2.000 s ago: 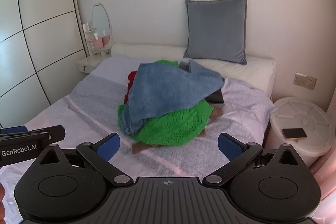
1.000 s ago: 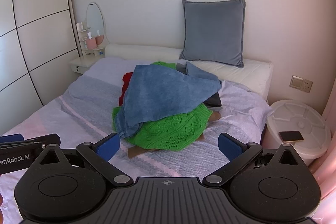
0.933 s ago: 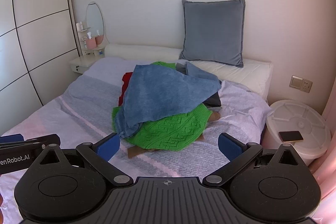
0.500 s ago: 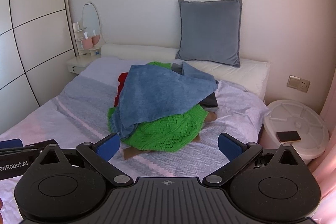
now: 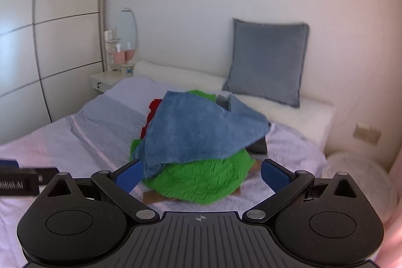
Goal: Fold clothes
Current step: 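Approach the clothes pile with both tools open, then grasp the blue jeans on top of the pile with the right gripper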
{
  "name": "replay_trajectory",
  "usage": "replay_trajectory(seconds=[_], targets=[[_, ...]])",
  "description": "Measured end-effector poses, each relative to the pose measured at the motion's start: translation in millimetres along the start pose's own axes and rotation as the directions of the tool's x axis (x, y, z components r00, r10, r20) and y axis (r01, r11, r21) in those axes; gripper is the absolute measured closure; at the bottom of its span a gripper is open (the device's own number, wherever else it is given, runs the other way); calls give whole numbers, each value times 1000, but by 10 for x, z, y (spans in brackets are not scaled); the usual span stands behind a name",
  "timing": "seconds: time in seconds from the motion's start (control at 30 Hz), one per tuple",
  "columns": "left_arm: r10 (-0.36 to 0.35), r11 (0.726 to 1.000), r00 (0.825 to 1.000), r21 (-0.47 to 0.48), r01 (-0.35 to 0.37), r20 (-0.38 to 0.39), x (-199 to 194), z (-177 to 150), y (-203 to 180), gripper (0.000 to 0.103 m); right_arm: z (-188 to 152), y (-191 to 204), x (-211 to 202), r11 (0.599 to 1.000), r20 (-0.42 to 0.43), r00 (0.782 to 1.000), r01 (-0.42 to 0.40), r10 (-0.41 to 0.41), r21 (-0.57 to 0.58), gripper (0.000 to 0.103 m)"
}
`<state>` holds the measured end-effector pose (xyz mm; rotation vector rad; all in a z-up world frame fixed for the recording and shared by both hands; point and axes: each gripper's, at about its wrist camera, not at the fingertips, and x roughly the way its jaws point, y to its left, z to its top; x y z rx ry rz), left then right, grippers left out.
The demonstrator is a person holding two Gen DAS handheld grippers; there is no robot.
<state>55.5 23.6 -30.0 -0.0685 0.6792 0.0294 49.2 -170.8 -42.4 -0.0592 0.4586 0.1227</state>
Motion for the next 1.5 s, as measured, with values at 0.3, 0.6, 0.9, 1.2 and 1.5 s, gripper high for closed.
replay_trajectory(seconds=[0.3, 0.6, 0.9, 1.2, 1.5], targets=[[30, 999, 998, -28, -32, -59, 388, -15, -6, 17, -250, 24, 459, 979, -10, 1000, 5, -7, -204, 2], [53, 994, 990, -84, -64, -128, 952, 73, 25, 17, -251, -172, 1124, 966, -23, 998, -70, 66, -247, 23], [37, 993, 981, -106, -58, -192, 1642, 273, -144, 17, -339, -304, 1845, 895, -48, 997, -70, 55, -440, 30], [14, 993, 970, -114, -42, -243, 2230, 445, -287, 17, -730, -306, 2742, 683, -65, 998, -45, -4, -729, 66], [34, 991, 958, -118, -71, -285, 2717, 573, -266, 17, -1059, -346, 3410, 544, -101, 994, -66, -34, -836, 81]])
